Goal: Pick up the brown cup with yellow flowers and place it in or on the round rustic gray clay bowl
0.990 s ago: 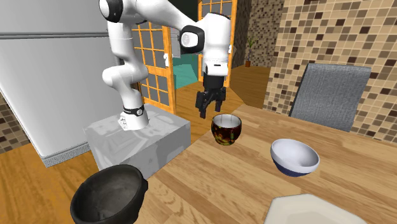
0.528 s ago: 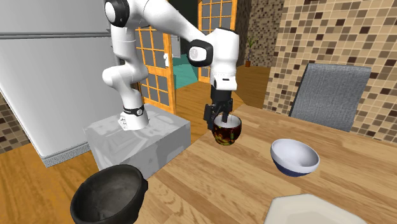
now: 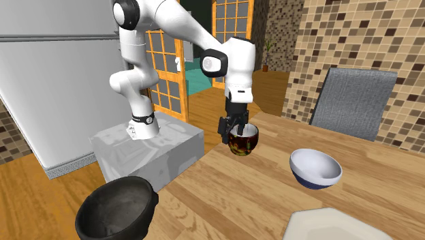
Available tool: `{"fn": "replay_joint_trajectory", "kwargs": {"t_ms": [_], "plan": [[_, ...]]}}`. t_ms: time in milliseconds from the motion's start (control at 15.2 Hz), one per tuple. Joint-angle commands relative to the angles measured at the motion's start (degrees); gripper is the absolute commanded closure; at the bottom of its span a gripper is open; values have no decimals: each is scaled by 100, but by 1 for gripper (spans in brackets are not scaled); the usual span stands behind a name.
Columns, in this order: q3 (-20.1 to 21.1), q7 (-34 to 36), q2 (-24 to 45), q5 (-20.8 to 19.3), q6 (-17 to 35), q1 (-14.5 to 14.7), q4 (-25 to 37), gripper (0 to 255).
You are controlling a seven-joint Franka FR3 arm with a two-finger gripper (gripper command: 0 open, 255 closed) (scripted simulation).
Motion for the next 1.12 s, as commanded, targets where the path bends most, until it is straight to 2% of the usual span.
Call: {"fn": "replay_joint_trajectory", "kwargs": {"t_ms": [0,132,198,792,1056], "plan": [[0,0,2,0,3,0,-1,0],[0,0,1,0,2,0,-1,0],[0,0,1,0,2,0,-1,255],[0,0,2,0,3,0,-1,255],[9,-37,-137,33,-268,-3,133,255]]}}
